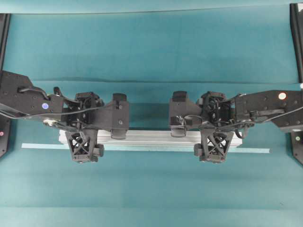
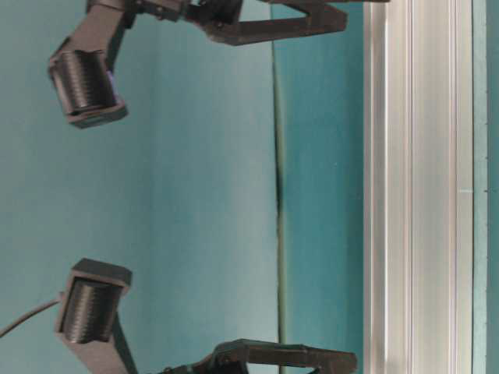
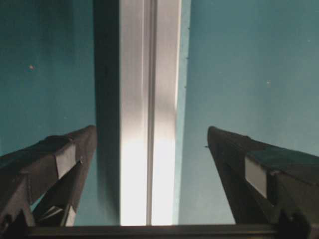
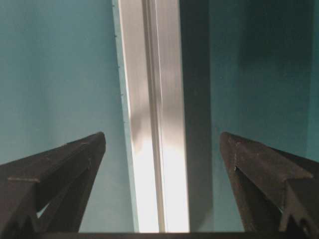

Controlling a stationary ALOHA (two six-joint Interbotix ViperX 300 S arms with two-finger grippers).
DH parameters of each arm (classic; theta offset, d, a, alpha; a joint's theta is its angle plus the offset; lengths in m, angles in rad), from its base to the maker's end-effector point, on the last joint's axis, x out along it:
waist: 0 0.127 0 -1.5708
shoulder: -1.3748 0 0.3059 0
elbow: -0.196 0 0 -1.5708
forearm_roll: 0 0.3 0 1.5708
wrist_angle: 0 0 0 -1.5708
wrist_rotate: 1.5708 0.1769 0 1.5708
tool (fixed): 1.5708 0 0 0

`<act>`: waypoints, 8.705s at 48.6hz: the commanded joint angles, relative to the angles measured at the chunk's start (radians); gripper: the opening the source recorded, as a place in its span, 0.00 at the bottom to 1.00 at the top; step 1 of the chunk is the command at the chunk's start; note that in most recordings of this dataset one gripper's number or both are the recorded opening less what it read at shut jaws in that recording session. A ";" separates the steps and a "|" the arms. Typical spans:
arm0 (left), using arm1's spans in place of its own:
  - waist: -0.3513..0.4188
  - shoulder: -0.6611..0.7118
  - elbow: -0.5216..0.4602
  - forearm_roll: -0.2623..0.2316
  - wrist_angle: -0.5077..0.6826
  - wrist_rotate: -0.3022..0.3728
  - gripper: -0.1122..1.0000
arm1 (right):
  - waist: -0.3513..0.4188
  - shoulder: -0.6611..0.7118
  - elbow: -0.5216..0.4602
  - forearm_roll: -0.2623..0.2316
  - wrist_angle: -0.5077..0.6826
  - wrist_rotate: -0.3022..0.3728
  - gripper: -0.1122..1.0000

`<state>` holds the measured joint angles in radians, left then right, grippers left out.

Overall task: Lift the metal rail with both hands.
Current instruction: 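Lower both open grippers around the rail and close on it, then lift the rail upward with both grippers together, then hold the rail raised and carry it back away from the strip, then lower the held rail back down onto the table with both grippers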

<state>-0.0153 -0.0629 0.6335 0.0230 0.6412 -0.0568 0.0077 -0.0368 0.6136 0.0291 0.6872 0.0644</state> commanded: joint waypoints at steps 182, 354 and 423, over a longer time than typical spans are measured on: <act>0.044 -0.189 -0.264 0.005 0.387 -0.021 0.42 | -0.080 -0.153 -0.321 0.031 0.486 0.037 0.45; 0.064 -0.123 -0.396 0.005 0.592 -0.023 0.42 | -0.071 -0.087 -0.428 -0.002 0.692 0.060 0.45; 0.077 0.038 -0.034 0.005 0.092 -0.021 0.42 | -0.054 0.101 -0.114 -0.003 0.183 0.043 0.45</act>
<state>0.0583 -0.0184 0.5952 0.0261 0.7501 -0.0675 -0.0506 0.0644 0.4939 0.0230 0.8759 0.0936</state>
